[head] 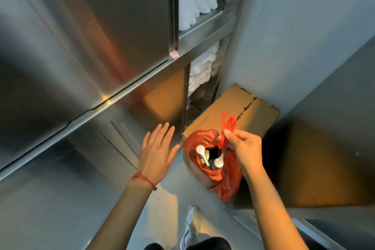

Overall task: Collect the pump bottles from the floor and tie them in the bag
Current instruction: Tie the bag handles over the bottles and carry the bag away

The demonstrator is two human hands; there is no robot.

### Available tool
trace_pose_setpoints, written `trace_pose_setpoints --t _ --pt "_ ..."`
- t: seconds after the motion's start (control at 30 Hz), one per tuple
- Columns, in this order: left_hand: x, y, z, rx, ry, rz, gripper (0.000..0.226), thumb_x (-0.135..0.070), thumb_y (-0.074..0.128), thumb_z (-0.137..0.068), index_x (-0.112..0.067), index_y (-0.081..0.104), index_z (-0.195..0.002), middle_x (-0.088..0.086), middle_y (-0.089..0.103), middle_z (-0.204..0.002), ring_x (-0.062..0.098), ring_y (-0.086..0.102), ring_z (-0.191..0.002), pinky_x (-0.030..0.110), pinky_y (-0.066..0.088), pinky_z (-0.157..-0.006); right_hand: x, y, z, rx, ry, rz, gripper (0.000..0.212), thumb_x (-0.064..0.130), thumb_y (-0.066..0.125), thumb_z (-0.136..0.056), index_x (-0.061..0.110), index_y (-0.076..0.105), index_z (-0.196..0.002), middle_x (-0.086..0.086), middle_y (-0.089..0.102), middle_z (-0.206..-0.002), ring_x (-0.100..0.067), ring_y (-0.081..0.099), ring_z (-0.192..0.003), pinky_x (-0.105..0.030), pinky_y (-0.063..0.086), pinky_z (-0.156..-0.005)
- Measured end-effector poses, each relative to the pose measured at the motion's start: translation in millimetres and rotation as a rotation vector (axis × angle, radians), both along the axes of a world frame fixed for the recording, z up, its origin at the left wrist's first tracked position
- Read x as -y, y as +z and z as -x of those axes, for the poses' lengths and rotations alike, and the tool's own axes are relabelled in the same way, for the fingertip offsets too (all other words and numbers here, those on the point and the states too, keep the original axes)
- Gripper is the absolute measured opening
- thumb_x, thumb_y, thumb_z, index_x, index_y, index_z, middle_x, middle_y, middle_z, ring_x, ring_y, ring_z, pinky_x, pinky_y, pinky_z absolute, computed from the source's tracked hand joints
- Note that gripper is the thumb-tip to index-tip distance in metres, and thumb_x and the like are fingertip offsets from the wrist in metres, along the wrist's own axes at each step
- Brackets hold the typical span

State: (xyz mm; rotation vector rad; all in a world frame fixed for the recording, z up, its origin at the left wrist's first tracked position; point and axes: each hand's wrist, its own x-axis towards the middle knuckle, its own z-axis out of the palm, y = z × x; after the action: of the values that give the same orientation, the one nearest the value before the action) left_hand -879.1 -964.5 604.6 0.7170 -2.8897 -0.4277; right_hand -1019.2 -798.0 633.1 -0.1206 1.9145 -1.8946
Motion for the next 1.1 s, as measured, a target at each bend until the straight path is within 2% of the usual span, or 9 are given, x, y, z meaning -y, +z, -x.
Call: trace_pose_setpoints --t 0.1,0.3,0.43,0.6,0.7,0.77,0.97,1.1 --pt "-6.0 2.1 -41.7 0.022 0.020 0.013 0.066 -0.052 0.009 -0.093 -0.012 0.051 -0.125 0.012 0.057 -0.128 0.031 0.052 -0.120 0.053 0.042 -0.093 0.4 5.6 -33.4 0.005 0.019 0.003 0.021 0.011 0.066 -0.079 0.013 0.074 -0.060 -0.003 0.072 -0.059 -0.030 0.064 -0.073 -0.044 0.052 -0.081" --pt "-22.7 5.0 -116.8 0.049 0.123 0.000 0.060 -0.052 0.011 -0.093 -0.014 0.044 -0.127 0.012 0.056 -0.130 0.030 0.052 -0.120 0.051 0.044 -0.092 -0.6 17.2 -90.8 0.034 0.111 -0.018 0.022 0.011 0.067 -0.079 0.013 0.074 -0.059 -0.003 0.071 -0.057 -0.030 0.063 -0.073 -0.049 0.052 -0.085" --pt "-38.1 9.2 -154.6 0.061 0.248 -0.018 0.059 -0.051 0.010 -0.094 -0.016 0.041 -0.128 0.012 0.055 -0.131 0.030 0.051 -0.121 0.052 0.041 -0.095 1.8 18.5 -117.4 0.035 0.239 -0.022 0.023 0.013 0.066 -0.080 0.014 0.073 -0.058 -0.003 0.071 -0.058 -0.031 0.063 -0.072 -0.047 0.052 -0.083" --pt "-64.0 9.2 -196.2 0.084 0.444 -0.036 0.064 -0.052 0.009 -0.094 -0.012 0.045 -0.127 0.014 0.056 -0.130 0.033 0.052 -0.119 0.054 0.040 -0.094 9.2 6.9 -141.7 0.009 0.475 -0.054 0.021 0.016 0.066 -0.080 0.012 0.073 -0.061 -0.005 0.071 -0.061 -0.025 0.062 -0.065 -0.038 0.050 -0.071" --pt "-91.1 7.5 -222.5 0.089 0.587 -0.062 0.065 -0.052 0.009 -0.094 -0.011 0.047 -0.127 0.014 0.056 -0.130 0.033 0.052 -0.119 0.054 0.042 -0.092 11.7 3.1 -160.0 0.018 0.616 -0.024 0.024 0.009 0.064 -0.081 0.011 0.071 -0.058 0.003 0.066 -0.049 -0.006 0.054 -0.046 -0.017 0.042 -0.053" --pt "-109.2 6.8 -239.5 0.093 0.681 -0.085 0.063 -0.051 0.010 -0.094 -0.011 0.045 -0.127 0.015 0.056 -0.129 0.033 0.053 -0.118 0.053 0.044 -0.091 12.8 1.0 -173.7 0.001 0.708 -0.021 0.021 0.007 0.063 -0.081 0.008 0.070 -0.061 0.007 0.061 -0.043 0.001 0.048 -0.039 -0.010 0.037 -0.046" --pt "-157.2 10.3 -294.9 0.117 0.950 -0.101 0.066 -0.051 0.009 -0.094 -0.010 0.049 -0.125 0.014 0.057 -0.128 0.032 0.054 -0.117 0.050 0.045 -0.091 17.1 -3.0 -225.9 -0.085 0.955 -0.035 0.018 0.009 0.065 -0.080 0.005 0.069 -0.063 0.009 0.060 -0.042 0.001 0.044 -0.040 -0.012 0.035 -0.046" --pt "-189.9 14.6 -339.4 0.092 1.118 -0.114 0.065 -0.051 0.010 -0.094 -0.010 0.051 -0.124 0.014 0.057 -0.128 0.033 0.055 -0.117 0.051 0.046 -0.090 18.2 3.2 -269.4 -0.108 1.116 -0.024 0.017 0.007 0.064 -0.081 0.006 0.070 -0.065 0.009 0.067 -0.048 0.001 0.052 -0.044 -0.009 0.041 -0.050"
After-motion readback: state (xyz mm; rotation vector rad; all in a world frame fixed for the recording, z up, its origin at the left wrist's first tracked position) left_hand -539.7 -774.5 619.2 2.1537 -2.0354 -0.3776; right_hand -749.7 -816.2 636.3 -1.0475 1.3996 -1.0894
